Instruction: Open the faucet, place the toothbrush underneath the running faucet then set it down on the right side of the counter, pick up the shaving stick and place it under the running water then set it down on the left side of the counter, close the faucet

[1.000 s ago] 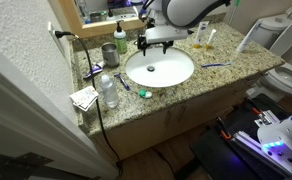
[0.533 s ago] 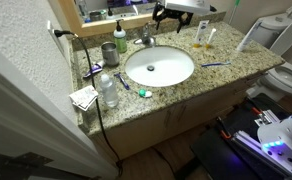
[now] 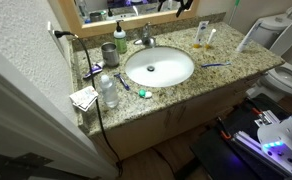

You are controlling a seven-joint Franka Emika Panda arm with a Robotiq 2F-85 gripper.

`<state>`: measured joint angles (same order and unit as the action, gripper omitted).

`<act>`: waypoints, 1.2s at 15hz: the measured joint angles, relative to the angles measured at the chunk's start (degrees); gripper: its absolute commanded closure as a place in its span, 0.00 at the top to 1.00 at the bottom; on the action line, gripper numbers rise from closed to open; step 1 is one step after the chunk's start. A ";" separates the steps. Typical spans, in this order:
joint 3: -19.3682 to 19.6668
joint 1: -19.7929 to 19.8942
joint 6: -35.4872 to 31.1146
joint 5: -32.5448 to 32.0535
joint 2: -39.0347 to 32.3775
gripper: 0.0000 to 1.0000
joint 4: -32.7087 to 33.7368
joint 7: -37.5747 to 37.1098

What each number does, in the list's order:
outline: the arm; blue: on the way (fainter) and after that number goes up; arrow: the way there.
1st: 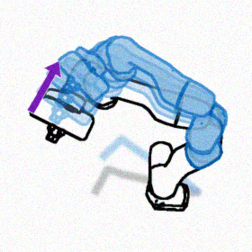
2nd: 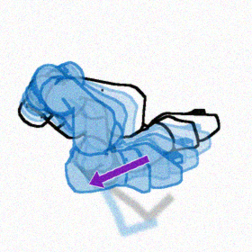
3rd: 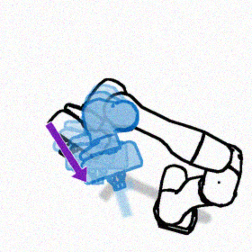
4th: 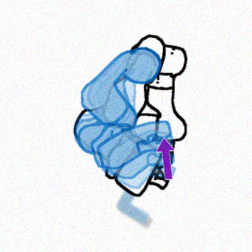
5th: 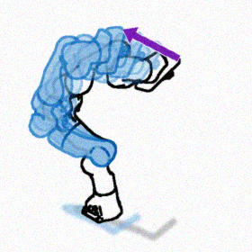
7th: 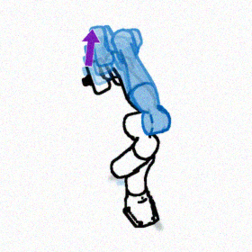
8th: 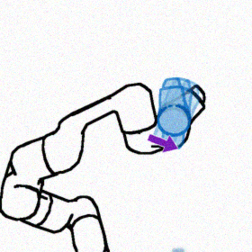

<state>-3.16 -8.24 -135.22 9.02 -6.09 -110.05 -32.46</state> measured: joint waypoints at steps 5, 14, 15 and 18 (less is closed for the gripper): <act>0.31 1.31 1.05 3.03 -3.95 1.00 5.69 0.80; -0.02 3.98 7.34 9.49 -19.28 1.00 20.15 21.25; -0.02 4.02 7.32 9.41 -20.60 1.00 21.54 21.20; -0.07 3.92 7.25 9.38 -20.52 1.00 21.47 21.14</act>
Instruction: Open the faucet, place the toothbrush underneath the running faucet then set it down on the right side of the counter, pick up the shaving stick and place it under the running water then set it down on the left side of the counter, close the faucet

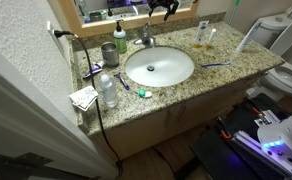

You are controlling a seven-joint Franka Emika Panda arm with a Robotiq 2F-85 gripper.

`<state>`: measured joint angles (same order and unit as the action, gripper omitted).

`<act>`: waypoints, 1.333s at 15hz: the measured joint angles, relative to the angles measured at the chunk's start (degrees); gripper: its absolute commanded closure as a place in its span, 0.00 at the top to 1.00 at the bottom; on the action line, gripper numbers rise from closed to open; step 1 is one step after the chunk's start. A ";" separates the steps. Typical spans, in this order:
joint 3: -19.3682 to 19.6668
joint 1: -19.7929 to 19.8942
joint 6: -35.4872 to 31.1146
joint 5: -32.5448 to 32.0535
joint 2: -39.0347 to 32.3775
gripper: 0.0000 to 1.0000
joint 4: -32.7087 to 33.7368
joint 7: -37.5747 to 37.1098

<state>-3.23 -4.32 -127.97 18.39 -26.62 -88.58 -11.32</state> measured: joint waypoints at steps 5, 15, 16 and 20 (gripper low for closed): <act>-0.18 -0.68 -0.47 -2.49 -1.78 1.00 1.46 0.17; 1.08 -4.45 -0.81 -13.83 -10.80 0.61 12.21 -3.37; 1.14 -4.50 -0.80 -14.07 -11.55 0.53 13.24 -3.40; 1.24 -4.50 -0.69 -14.22 -13.97 0.24 16.30 -3.41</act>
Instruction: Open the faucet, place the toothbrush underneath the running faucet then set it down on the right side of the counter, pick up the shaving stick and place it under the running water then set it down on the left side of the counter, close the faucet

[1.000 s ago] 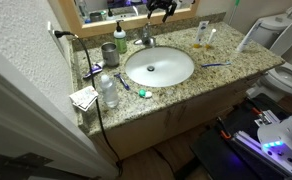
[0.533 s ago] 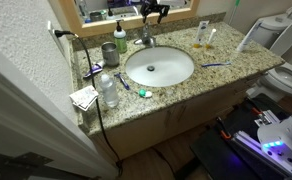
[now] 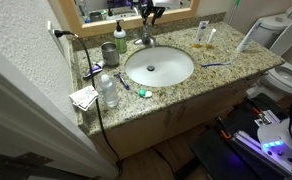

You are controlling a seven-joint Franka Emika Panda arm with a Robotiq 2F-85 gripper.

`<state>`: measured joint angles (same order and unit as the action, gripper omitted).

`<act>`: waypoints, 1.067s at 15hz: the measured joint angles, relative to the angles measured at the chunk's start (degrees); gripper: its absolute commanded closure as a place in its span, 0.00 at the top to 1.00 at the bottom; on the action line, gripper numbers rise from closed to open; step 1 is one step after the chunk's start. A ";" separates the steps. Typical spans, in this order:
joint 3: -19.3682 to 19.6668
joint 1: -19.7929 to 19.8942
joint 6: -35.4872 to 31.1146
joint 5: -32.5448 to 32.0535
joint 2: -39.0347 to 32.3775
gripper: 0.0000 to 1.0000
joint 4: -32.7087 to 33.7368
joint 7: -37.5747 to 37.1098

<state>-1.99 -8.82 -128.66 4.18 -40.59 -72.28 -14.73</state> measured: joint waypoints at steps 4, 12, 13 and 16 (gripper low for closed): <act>0.20 -0.05 0.76 -0.24 -0.65 0.07 1.17 -0.55; 0.22 -0.52 17.87 -0.85 1.95 0.02 1.26 -2.26; 0.20 -0.54 21.95 -0.85 2.97 0.00 1.23 -2.26; 0.17 -0.54 30.37 -0.84 4.41 0.26 1.31 -2.26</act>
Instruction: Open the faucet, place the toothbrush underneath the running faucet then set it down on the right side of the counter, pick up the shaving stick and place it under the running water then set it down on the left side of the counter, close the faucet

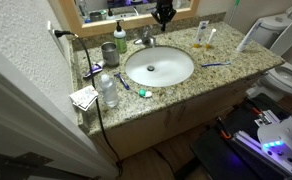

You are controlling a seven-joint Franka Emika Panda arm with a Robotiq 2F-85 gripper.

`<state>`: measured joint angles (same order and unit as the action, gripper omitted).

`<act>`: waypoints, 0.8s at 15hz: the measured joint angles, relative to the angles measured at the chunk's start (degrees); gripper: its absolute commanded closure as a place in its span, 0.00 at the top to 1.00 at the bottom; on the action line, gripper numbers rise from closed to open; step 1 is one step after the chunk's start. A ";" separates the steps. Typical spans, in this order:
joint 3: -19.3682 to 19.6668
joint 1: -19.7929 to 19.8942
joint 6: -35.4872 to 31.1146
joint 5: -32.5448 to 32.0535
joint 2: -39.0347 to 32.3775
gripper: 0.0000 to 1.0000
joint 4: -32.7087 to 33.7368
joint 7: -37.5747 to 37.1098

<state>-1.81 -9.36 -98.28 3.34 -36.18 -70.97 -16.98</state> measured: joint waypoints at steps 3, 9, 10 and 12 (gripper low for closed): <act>0.07 0.06 -0.45 0.11 -0.27 0.42 -0.05 -1.01; 0.11 0.77 -11.67 1.10 -0.53 0.84 -0.13 -1.92; 0.13 0.91 -13.68 1.12 -0.81 0.90 -0.13 -1.96; 0.14 1.05 -17.70 1.13 -1.69 0.99 -0.09 -1.97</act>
<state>-1.67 -8.31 -115.98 4.46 -37.86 -71.07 -18.96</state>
